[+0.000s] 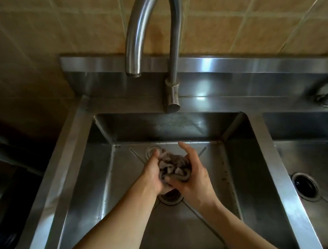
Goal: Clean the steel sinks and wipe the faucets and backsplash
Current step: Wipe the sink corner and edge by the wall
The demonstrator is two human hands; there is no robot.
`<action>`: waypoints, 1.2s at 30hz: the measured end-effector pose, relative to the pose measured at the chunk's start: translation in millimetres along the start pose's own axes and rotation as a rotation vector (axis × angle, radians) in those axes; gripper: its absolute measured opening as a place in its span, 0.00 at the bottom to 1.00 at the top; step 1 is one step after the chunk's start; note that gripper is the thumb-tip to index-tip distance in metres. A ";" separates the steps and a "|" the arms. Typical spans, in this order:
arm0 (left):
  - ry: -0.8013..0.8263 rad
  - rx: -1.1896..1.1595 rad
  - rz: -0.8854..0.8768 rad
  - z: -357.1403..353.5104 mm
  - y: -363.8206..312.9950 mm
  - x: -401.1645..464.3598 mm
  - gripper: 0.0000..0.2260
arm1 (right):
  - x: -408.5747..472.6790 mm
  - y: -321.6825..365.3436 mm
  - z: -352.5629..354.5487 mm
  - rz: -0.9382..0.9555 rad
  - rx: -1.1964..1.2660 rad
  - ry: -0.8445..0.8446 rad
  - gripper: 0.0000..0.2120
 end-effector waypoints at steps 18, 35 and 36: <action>0.118 0.733 -0.726 1.0 -29.2 14.1 0.06 | 13.2 -104.1 -58.4 -0.608 0.089 -0.020 0.13; -0.187 0.206 -0.126 62.4 -12.2 110.2 0.10 | 13.2 -108.1 -74.3 -0.183 -0.107 0.255 0.36; -0.152 0.193 -0.076 59.6 -5.9 111.0 0.10 | 16.4 -98.1 -75.4 -0.048 -0.266 0.254 0.34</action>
Point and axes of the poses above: each hand's wrist, its own x-axis towards the middle knuckle, its own z-axis out of the back of the hand, y = z × x, the point moved 9 cm from there along x, towards the middle knuckle, and after that the axes turned 12 degrees about -x, right-handed, at the moved point
